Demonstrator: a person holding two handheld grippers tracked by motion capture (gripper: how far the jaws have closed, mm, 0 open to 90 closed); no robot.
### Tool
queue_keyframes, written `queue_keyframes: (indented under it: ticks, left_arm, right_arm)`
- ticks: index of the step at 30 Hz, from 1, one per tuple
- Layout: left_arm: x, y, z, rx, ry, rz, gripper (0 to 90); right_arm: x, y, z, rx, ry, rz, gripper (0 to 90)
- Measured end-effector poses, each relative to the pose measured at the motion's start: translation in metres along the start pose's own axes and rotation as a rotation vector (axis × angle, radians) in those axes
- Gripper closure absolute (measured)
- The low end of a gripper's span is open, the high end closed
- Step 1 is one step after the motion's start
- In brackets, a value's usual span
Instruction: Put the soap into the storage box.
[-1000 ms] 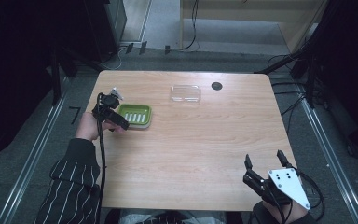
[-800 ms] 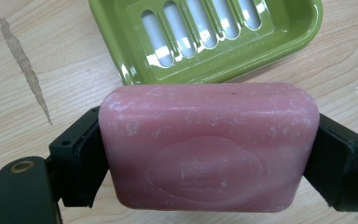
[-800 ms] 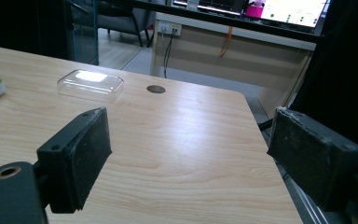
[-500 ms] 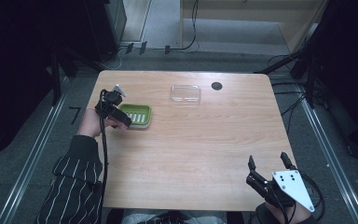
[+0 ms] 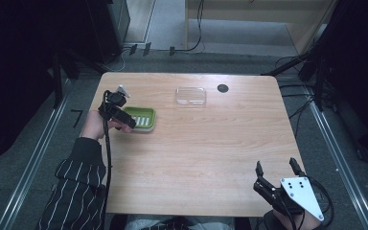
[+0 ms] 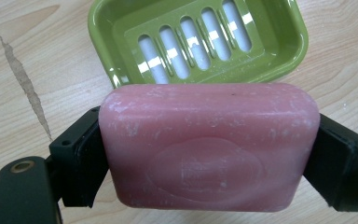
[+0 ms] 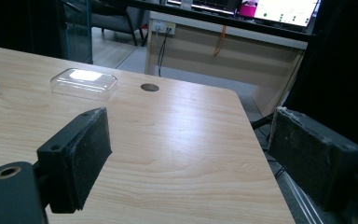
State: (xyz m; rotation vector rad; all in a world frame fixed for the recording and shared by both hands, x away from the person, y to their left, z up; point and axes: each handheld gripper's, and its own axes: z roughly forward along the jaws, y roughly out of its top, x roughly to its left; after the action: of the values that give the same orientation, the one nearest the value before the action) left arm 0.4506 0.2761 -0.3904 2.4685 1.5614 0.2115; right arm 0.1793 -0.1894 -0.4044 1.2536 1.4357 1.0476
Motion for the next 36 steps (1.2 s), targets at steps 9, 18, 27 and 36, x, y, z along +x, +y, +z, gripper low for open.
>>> queue_keyframes:
  ticks: [9,18,27,36]
  left_arm:
    - [-0.002,0.009,0.005,0.01,-0.005,0.009,13.2]
    - [-0.005,0.021,0.006,-0.004,-0.008,0.005,13.3]
    - [-0.008,0.031,0.012,-0.012,-0.007,0.0,13.2]
    - [-0.01,0.039,0.021,-0.006,-0.005,-0.02,13.3]
  right_arm:
    - [-0.002,-0.001,-0.003,0.006,-0.013,0.002,12.8]
    - [-0.004,-0.002,-0.005,0.009,-0.025,0.004,12.8]
    - [-0.005,-0.002,-0.006,0.008,-0.028,-0.001,12.8]
    - [-0.005,-0.002,-0.006,0.007,-0.028,0.0,12.8]
